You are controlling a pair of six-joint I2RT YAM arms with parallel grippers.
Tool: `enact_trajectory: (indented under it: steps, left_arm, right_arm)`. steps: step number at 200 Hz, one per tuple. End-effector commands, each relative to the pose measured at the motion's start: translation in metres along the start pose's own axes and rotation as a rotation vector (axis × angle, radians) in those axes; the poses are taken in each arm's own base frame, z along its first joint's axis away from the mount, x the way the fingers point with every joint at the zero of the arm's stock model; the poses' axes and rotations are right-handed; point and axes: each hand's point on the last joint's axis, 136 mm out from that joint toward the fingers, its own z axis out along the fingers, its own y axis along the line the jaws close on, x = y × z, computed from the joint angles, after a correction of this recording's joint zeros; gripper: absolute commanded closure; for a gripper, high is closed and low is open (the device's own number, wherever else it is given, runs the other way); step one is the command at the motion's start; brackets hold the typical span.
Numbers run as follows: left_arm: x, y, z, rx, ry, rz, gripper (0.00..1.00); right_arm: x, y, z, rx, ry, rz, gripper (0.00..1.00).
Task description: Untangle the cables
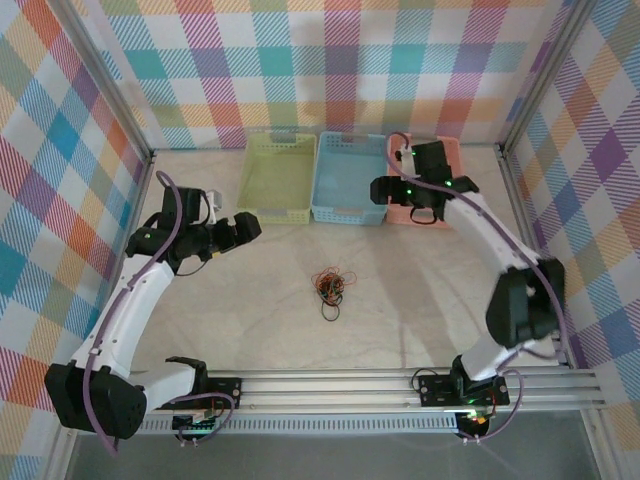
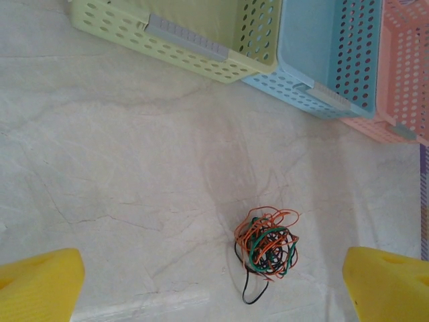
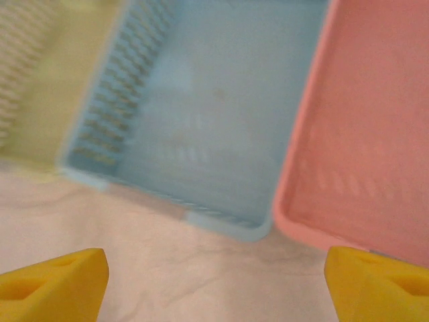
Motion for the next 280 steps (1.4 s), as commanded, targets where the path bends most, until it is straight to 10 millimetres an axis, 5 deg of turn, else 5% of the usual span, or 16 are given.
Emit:
enact_trajectory:
  steps: [1, 29, 65, 114, 145, 191, 229, 280]
  left_arm:
    - [0.02, 0.007, -0.004, -0.013, 0.045, 0.052, 0.02]
    - [0.026, 0.013, -0.007, -0.029, 0.032, 0.066, 0.02]
    - [0.032, 0.014, -0.004, -0.012, 0.048, 0.071, 0.03]
    - [0.033, 0.009, -0.007, 0.016, 0.045, 0.066, 0.06]
    - [0.034, 0.002, -0.01, 0.054, 0.035, 0.033, 0.1]
    - [0.047, -0.008, -0.007, 0.117, 0.027, -0.032, 0.14]
    - [0.07, -0.025, 0.03, 0.154, 0.068, -0.018, 0.19]
    - [0.1, -0.05, 0.097, 0.181, 0.159, 0.094, 0.24]
  right_arm:
    - [0.04, 0.042, -0.001, -0.211, 0.079, -0.095, 0.19]
    - [0.087, 0.089, 0.012, -0.384, 0.102, -0.408, 0.29]
    - [0.157, 0.151, 0.006, -0.704, 0.241, -0.681, 0.33]
    - [0.211, 0.151, 0.024, -0.742, 0.365, -0.81, 0.41]
    - [0.217, 0.138, 0.052, -0.628, 0.392, -0.818, 0.47]
    - [0.202, 0.137, 0.069, -0.55, 0.326, -0.786, 1.0]
    - [0.177, 0.153, 0.06, -0.579, 0.162, -0.677, 1.0]
    - [0.164, 0.152, 0.049, -0.595, 0.061, -0.517, 1.0]
